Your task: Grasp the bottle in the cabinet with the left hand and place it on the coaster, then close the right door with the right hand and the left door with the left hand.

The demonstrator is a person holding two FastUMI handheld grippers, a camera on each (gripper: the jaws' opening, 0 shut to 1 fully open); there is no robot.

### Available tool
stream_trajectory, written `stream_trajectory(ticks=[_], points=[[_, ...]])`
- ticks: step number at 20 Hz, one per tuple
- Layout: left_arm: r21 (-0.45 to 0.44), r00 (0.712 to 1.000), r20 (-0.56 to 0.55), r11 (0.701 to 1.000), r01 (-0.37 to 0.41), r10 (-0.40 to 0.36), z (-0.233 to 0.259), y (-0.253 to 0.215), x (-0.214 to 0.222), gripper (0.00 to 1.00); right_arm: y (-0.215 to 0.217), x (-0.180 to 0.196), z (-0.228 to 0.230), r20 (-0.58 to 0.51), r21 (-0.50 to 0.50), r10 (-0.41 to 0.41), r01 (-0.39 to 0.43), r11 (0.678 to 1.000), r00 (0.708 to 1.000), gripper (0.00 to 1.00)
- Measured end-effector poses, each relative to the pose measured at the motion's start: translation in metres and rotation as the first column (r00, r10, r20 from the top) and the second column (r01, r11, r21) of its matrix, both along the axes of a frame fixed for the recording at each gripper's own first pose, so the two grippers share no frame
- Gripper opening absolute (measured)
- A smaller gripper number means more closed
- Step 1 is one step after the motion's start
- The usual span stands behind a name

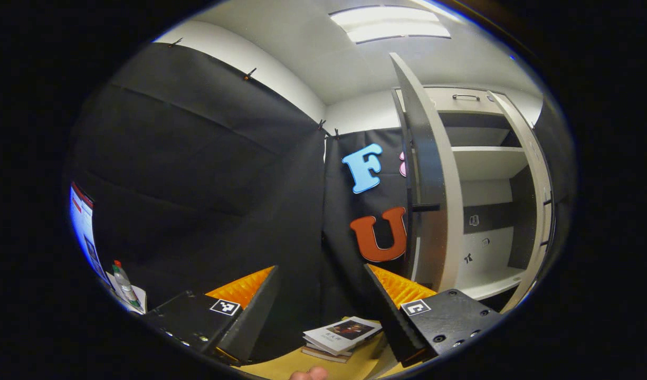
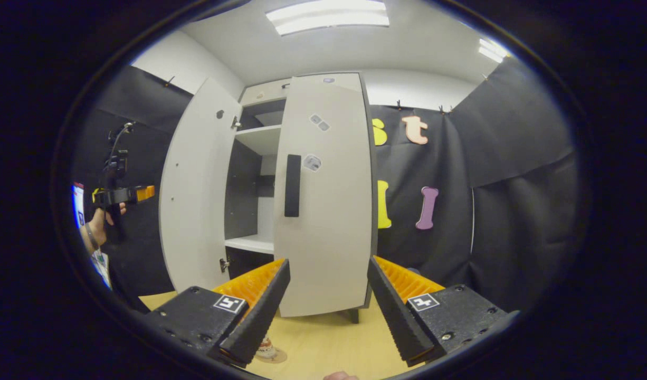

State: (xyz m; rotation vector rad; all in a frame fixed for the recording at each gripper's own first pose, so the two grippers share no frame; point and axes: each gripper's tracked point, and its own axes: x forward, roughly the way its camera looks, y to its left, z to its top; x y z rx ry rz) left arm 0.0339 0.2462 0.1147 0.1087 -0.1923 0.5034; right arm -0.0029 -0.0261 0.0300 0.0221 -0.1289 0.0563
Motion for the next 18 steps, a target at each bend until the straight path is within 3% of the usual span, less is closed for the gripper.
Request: stream_trajectory(ticks=[1, 4, 5, 6, 7, 11, 18], points=[[-0.002, 1.0, -0.011, 1.0, -0.002, 0.002, -0.002, 0.002, 0.006, 0.99, -0.004, -0.001, 0.0, -0.001, 0.0, -0.01, 0.01, 1.0, 1.0, 0.97], [-0.013, 0.999, -0.023, 0.999, 0.03, -0.03, -0.005, -0.001, 0.02, 0.94, -0.015, 0.0, 0.001, -0.003, -0.004, -0.042, 0.042, 0.999, 0.999, 0.97], [-0.013, 0.999, -0.019, 0.999, 0.031, -0.032, -0.006, -0.003, 0.021, 0.99, -0.018, 0.0, 0.001, -0.004, -0.006, -0.051, 0.051, 0.999, 0.999, 0.97], [-0.013, 1.0, -0.013, 1.0, 0.026, -0.026, -0.005, -0.001, 0.02, 0.89, -0.02, 0.001, -0.001, -0.009, -0.006, -0.056, 0.056, 0.998, 0.998, 0.97], [-0.024, 1.0, -0.012, 0.999, 0.025, -0.025, -0.007, -0.002, 0.018, 0.97, -0.021, 0.001, -0.001, -0.01, -0.003, -0.055, 0.055, 0.998, 0.998, 0.97], [-0.123, 0.999, -0.003, 0.991, 0.046, -0.047, -0.015, -0.011, 0.021, 0.94, -0.021, 0.005, -0.005, -0.026, 0.02, -0.047, 0.047, 0.999, 0.999, 0.97], [-0.083, 0.998, 0.005, 0.995, 0.057, -0.057, -0.01, -0.037, 0.016, 0.94, -0.015, 0.008, -0.002, -0.018, 0.022, -0.02, 0.02, 1.0, 1.0, 0.97]])
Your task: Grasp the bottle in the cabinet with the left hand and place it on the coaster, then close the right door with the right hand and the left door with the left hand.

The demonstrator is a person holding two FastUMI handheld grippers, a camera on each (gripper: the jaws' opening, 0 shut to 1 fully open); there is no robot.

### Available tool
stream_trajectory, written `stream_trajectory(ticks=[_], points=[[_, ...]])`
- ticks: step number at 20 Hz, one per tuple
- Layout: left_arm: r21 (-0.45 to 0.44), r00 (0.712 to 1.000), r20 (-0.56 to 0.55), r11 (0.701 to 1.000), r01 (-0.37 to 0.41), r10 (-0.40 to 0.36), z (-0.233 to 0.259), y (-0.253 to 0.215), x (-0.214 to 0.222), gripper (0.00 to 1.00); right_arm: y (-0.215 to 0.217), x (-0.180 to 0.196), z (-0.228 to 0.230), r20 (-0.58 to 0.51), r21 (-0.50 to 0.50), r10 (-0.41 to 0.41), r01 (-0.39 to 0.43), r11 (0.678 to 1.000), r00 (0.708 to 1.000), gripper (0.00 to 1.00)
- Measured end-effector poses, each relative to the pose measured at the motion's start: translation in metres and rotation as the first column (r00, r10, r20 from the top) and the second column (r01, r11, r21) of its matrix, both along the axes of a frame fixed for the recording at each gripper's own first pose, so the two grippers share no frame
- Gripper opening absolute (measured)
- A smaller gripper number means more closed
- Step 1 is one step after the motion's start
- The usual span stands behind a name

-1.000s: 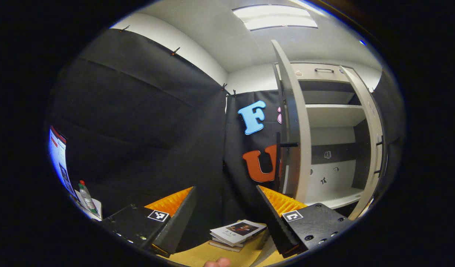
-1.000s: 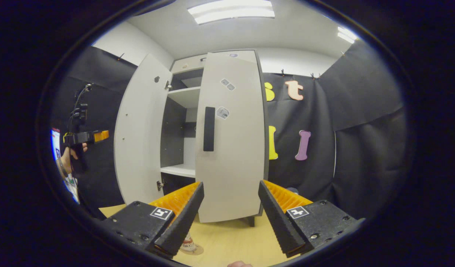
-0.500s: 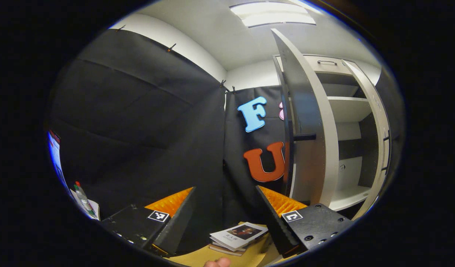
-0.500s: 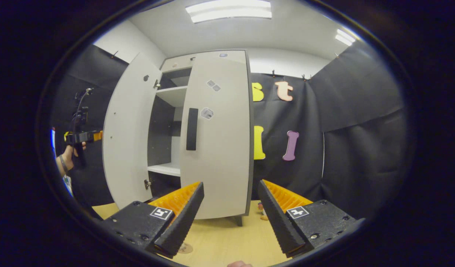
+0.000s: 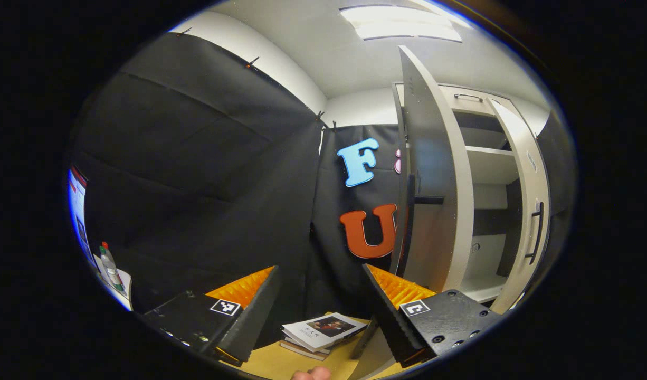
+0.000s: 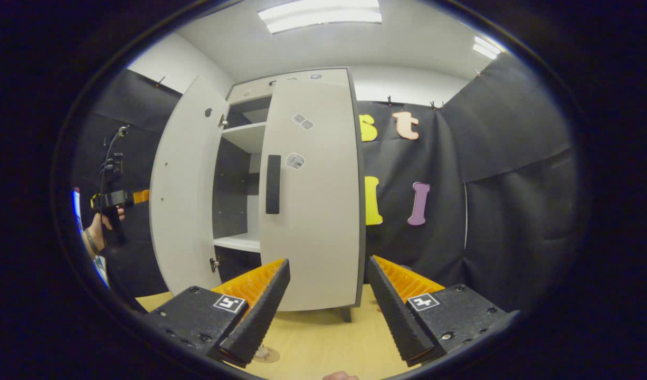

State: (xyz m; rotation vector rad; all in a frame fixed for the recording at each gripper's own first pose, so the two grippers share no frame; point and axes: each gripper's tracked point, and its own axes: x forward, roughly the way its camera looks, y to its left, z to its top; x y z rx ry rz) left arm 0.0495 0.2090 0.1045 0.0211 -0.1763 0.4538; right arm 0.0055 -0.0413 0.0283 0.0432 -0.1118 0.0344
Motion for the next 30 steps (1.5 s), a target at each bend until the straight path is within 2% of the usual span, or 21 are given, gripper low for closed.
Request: stream_trajectory(ticks=[3, 4, 5, 6, 8, 9, 10, 11, 12, 13, 18, 21, 25, 26, 27, 30], points=[[-0.006, 0.999, -0.002, 0.999, 0.038, -0.038, -0.001, -0.017, 0.002, 0.94, -0.002, -0.001, -0.002, -0.008, -0.006, -0.001, 0.001, 1.0, 1.0, 0.97], [-0.01, 0.999, 0.0, 0.998, 0.054, -0.054, -0.003, -0.025, 0.003, 0.99, -0.003, -0.001, -0.002, -0.01, -0.006, -0.002, 0.002, 1.0, 1.0, 0.97], [-0.006, 0.998, -0.001, 0.998, 0.068, -0.068, -0.003, -0.033, 0.006, 0.94, -0.003, -0.002, -0.002, -0.009, -0.005, -0.002, 0.002, 1.0, 1.0, 0.96], [0.005, 0.996, -0.001, 0.996, 0.084, -0.084, -0.003, -0.041, 0.009, 0.94, -0.005, -0.002, -0.001, -0.009, -0.004, -0.005, 0.005, 1.0, 1.0, 0.96], [0.026, 0.992, -0.01, 0.991, 0.128, -0.128, -0.002, -0.062, 0.014, 0.94, -0.006, -0.003, 0.0, -0.009, -0.004, -0.011, 0.011, 1.0, 1.0, 0.97], [0.028, 0.989, -0.014, 0.988, 0.149, -0.148, -0.004, -0.071, 0.017, 0.99, -0.007, -0.004, 0.001, -0.006, -0.004, -0.014, 0.014, 1.0, 1.0, 0.97], [0.034, 0.985, -0.014, 0.985, 0.171, -0.17, -0.004, -0.081, 0.021, 0.99, -0.008, -0.005, 0.002, -0.001, -0.005, -0.02, 0.02, 1.0, 1.0, 0.97], [0.044, 0.982, -0.014, 0.981, 0.191, -0.191, -0.004, -0.089, 0.023, 0.94, -0.01, -0.006, 0.003, 0.003, -0.005, -0.028, 0.028, 1.0, 1.0, 0.97], [0.047, 0.977, -0.017, 0.976, 0.213, -0.212, -0.005, -0.097, 0.028, 0.99, -0.012, -0.007, 0.003, 0.005, 0.0, -0.033, 0.033, 0.999, 0.999, 0.97], [0.048, 0.975, -0.014, 0.974, 0.223, -0.223, -0.003, -0.102, 0.029, 0.99, -0.013, -0.007, 0.003, 0.004, 0.006, -0.038, 0.038, 0.999, 0.999, 0.97], [0.057, 0.98, 0.02, 0.979, 0.196, -0.197, 0.009, -0.098, 0.023, 0.99, -0.024, -0.014, -0.003, -0.009, 0.012, -0.068, 0.068, 0.998, 0.998, 0.97], [0.027, 0.978, 0.035, 0.978, 0.206, -0.207, 0.01, -0.103, 0.013, 0.99, -0.025, -0.017, -0.003, -0.012, 0.023, -0.069, 0.069, 0.997, 0.998, 0.97], [0.028, 0.973, 0.019, 0.973, 0.23, -0.231, 0.002, -0.119, -0.006, 0.91, -0.02, -0.012, -0.002, -0.017, 0.028, -0.054, 0.054, 0.998, 0.998, 0.97], [0.03, 0.97, 0.008, 0.97, 0.241, -0.241, -0.002, -0.125, -0.009, 0.99, -0.016, -0.011, -0.002, -0.02, 0.025, -0.043, 0.043, 0.999, 0.999, 0.97], [0.025, 0.966, -0.009, 0.966, 0.257, -0.257, -0.007, -0.134, -0.012, 0.94, -0.013, -0.01, -0.001, -0.019, 0.02, -0.035, 0.035, 0.999, 0.999, 0.97], [-0.005, 0.95, -0.053, 0.952, 0.307, -0.306, -0.027, -0.158, -0.021, 0.99, -0.005, -0.005, -0.002, -0.024, 0.005, -0.016, 0.017, 1.0, 1.0, 0.97]])
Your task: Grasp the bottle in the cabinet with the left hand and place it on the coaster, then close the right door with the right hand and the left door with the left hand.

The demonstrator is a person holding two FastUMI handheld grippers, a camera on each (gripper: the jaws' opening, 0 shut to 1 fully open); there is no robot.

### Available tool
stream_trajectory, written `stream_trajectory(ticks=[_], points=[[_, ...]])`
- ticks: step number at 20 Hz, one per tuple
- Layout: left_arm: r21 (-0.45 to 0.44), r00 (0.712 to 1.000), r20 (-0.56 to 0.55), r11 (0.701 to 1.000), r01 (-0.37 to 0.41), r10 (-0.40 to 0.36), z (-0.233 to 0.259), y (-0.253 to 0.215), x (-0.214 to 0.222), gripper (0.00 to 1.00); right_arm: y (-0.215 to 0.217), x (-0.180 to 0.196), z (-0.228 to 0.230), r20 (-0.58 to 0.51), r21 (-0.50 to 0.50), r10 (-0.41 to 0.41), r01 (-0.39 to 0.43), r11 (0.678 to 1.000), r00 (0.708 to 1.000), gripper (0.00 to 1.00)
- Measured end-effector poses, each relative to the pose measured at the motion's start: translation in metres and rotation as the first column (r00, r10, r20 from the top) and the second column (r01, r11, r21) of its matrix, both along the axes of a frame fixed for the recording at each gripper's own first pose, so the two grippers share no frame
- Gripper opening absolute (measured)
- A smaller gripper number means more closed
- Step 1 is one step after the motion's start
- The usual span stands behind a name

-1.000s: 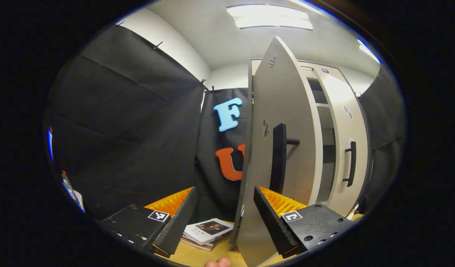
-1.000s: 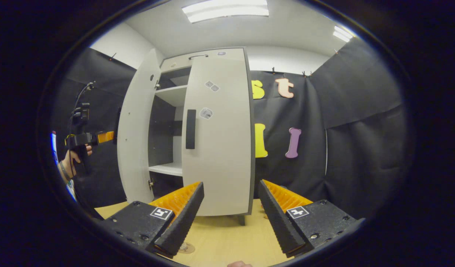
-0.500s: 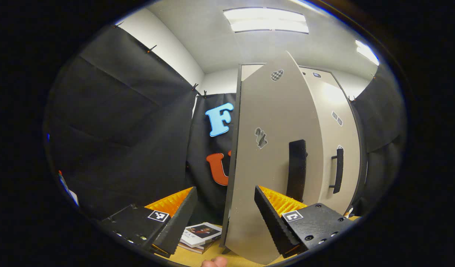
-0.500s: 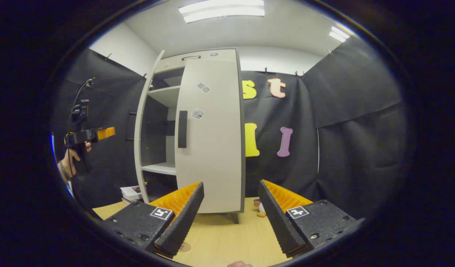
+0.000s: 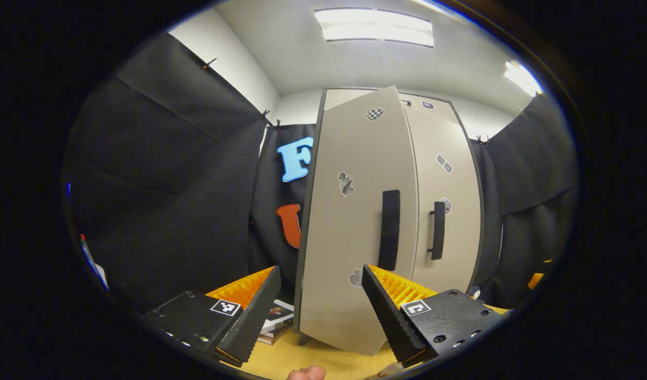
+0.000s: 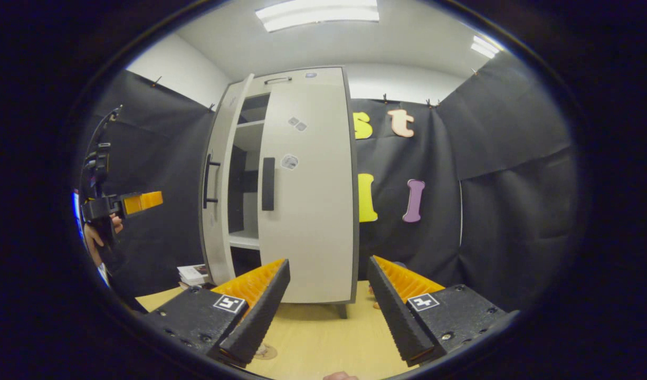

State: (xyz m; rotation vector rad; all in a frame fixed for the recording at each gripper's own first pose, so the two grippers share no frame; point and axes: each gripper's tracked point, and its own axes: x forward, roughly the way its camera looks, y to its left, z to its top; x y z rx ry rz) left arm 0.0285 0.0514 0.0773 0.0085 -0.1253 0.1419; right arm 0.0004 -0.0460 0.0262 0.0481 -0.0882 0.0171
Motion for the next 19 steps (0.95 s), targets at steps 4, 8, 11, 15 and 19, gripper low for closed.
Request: stream_trajectory(ticks=[4, 8, 11, 15, 19], points=[[-0.021, 0.998, -0.043, 0.998, 0.051, -0.052, -0.031, -0.029, -0.014, 0.99, 0.015, 0.005, -0.005, -0.011, 0.016, 0.035, -0.035, 0.999, 0.999, 0.97], [-0.015, 0.991, -0.098, 0.996, 0.085, -0.086, -0.062, -0.049, -0.025, 0.95, 0.021, 0.003, -0.01, -0.028, 0.017, 0.052, -0.052, 0.999, 0.998, 0.97], [0.006, 0.988, -0.111, 0.994, 0.108, -0.107, -0.083, -0.062, -0.035, 0.99, 0.018, 0.002, -0.012, -0.039, 0.004, 0.045, -0.045, 0.999, 0.998, 0.97], [-0.016, 0.986, -0.114, 0.993, 0.121, -0.122, -0.091, -0.071, -0.042, 0.95, 0.019, 0.002, -0.014, -0.05, 0.021, 0.049, -0.048, 0.999, 0.998, 0.97], [-0.014, 0.987, -0.103, 0.992, 0.126, -0.127, -0.087, -0.071, -0.038, 0.95, 0.017, 0.004, -0.011, -0.046, 0.018, 0.041, -0.04, 0.999, 0.998, 0.97]])
